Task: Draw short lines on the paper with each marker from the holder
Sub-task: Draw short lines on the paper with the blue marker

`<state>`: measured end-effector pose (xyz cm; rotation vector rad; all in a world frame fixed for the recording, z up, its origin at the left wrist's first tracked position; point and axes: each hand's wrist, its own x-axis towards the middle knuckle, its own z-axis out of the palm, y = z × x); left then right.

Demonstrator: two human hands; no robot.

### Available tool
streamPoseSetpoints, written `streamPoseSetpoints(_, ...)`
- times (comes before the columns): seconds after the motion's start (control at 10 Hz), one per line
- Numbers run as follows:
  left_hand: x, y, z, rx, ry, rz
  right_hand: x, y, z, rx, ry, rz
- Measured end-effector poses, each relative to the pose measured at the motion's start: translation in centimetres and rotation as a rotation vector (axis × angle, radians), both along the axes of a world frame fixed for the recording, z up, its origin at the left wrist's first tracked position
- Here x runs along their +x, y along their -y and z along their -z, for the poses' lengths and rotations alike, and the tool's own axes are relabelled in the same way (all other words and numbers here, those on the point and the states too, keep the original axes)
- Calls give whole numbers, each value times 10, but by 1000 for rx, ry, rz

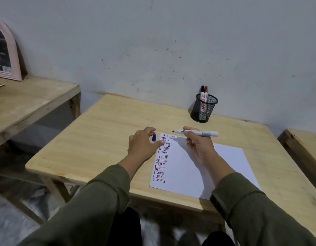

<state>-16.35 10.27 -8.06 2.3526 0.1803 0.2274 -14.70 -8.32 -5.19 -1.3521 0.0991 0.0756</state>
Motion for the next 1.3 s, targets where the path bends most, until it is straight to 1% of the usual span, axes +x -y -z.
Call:
streamPoseSetpoints(0.1,0,0,2,64,0,25,5,1,0,-18,17,-2)
streamPoseSetpoints(0.3,2,-1,4,63,9,17,13,4,0,64,-21,-59)
streamPoseSetpoints(0.5,3,-1,6,30,30,8,18,0,5,-119,28,-56)
streamPoseSetpoints(0.6,3,-1,6,23,37,8,15,-4,10,-112,59,-40)
streamPoseSetpoints(0.8,3,-1,6,14,36,10,13,-4,13,-278,143,-33)
streamPoseSetpoints(1.1,2,-1,6,0,45,6,11,-6,11,-296,154,-35)
streamPoseSetpoints(1.2,3,-1,5,0,45,7,10,-6,10,-265,145,-28)
streamPoseSetpoints(1.3,2,-1,5,0,44,7,10,-6,9,-307,136,-34)
